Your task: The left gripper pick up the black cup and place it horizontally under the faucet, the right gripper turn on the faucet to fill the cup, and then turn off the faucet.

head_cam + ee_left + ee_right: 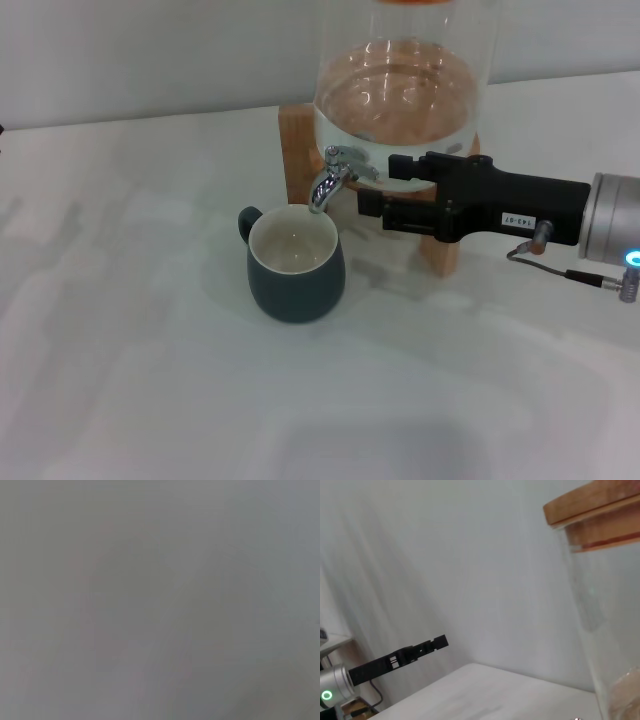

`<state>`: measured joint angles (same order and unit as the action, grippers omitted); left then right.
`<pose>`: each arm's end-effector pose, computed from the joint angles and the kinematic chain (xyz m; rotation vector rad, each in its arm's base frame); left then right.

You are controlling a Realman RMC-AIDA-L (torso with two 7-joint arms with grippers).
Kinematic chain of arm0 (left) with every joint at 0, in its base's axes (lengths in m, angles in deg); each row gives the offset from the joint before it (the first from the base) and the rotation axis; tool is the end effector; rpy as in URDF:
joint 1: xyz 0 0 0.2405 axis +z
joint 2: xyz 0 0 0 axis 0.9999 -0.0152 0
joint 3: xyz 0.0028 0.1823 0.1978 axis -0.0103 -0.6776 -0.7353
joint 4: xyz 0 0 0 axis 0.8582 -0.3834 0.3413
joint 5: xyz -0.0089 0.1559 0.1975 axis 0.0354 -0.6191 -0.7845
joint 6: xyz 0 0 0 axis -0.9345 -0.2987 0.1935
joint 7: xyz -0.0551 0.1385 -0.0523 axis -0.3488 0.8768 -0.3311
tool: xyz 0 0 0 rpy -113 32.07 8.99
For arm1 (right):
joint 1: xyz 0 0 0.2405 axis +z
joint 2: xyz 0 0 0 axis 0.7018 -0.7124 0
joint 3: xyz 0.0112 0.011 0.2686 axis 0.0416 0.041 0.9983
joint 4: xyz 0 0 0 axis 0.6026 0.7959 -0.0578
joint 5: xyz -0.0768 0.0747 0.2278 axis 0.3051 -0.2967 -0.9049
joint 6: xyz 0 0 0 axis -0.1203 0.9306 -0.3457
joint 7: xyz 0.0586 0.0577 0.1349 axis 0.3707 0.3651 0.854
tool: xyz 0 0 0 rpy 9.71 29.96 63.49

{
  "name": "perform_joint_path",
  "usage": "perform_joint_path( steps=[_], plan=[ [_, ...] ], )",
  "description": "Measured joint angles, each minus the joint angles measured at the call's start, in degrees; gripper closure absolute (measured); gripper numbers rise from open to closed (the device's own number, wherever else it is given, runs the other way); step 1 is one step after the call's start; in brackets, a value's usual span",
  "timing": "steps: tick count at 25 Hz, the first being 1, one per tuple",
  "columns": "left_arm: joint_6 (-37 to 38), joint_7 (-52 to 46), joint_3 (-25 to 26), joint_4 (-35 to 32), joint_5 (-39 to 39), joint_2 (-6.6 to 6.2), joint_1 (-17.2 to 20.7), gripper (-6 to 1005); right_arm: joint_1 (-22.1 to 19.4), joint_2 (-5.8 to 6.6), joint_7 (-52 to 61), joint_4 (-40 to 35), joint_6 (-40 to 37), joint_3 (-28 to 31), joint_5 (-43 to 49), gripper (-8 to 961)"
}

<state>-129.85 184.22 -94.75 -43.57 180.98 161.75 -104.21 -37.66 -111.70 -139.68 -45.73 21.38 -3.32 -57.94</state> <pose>-0.3420 0.3958 0.0297 -1.8120 -0.7606 -0.9632 0.2232 0.3613 -0.0001 -2.4563 0.7101 0.8840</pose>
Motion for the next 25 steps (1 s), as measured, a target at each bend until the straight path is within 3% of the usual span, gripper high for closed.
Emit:
perform_joint_path(
  steps=[25],
  plan=[
    [-0.10,0.00,0.00,-0.21,0.33,0.00,0.94,120,0.34,0.04,0.00,-3.96,-1.19,-6.01,0.18,203]
  ],
)
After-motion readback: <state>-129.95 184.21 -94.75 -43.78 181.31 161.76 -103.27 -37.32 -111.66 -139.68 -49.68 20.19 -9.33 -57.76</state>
